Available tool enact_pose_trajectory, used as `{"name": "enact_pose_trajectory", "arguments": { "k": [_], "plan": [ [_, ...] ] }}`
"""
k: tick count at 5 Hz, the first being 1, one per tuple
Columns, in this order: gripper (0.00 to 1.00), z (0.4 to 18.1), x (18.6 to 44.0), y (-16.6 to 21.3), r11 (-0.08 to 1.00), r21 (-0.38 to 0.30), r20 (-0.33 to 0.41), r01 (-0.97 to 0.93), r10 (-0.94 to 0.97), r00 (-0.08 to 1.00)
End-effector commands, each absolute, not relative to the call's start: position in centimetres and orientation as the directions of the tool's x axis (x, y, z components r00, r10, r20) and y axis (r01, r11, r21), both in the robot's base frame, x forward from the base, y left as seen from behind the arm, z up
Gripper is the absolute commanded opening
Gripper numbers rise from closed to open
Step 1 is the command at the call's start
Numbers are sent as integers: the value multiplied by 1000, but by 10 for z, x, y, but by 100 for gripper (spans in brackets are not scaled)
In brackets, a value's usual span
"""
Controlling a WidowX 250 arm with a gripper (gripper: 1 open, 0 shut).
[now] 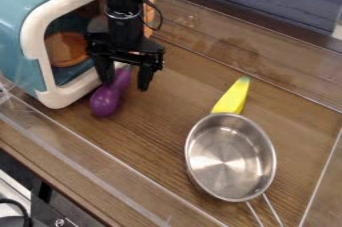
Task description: Put the eggplant in the silver pot
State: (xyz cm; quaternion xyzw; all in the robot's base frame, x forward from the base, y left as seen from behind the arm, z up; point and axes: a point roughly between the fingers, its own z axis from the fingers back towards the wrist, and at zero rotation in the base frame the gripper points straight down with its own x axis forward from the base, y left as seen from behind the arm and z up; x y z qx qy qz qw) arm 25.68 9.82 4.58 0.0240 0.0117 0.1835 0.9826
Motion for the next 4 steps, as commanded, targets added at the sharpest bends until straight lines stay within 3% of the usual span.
{"name": "enact_pose_trajectory", "arguments": {
  "k": [1, 3, 4],
  "plan": [
    [100, 44, 255, 109, 941, 53, -4, -335, 336, 942],
    [100, 30, 245, 111, 896, 42, -10, -442, 443, 897],
    [0, 30, 251, 97, 916, 39, -9, -400, 401, 916]
  ]
}}
